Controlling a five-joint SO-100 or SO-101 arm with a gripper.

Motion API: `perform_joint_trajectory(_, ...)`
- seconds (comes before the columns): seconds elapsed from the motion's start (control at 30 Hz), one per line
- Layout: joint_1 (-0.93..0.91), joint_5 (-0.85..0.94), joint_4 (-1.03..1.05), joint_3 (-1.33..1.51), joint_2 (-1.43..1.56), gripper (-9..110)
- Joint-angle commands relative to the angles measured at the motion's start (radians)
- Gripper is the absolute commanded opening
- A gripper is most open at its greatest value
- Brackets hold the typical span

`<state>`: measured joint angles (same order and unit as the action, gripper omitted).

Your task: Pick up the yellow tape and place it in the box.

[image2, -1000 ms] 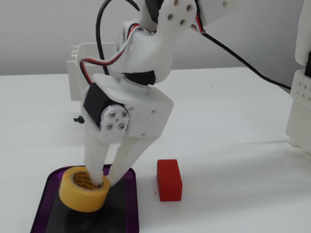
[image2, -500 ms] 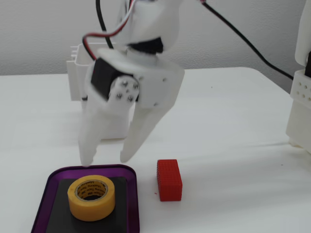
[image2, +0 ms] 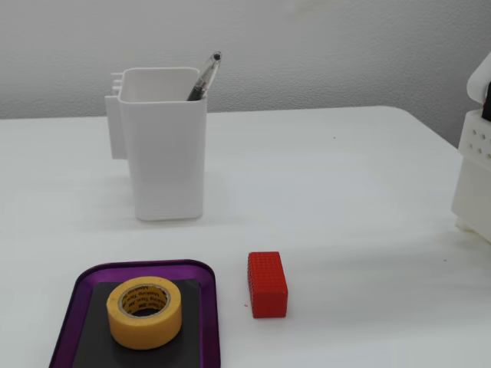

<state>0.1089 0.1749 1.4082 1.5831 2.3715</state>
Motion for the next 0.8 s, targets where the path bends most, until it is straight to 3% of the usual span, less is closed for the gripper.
perform_joint_trajectory(0.0,-0.003,-0.015,-0.005,0.196,0.222,16)
perform_joint_trajectory(0.47,-0.152,-0.023,-0.281,1.216,0.864,16)
perform_joint_trajectory(0.77,-0.150,-0.176,-0.222,1.430,1.080,16)
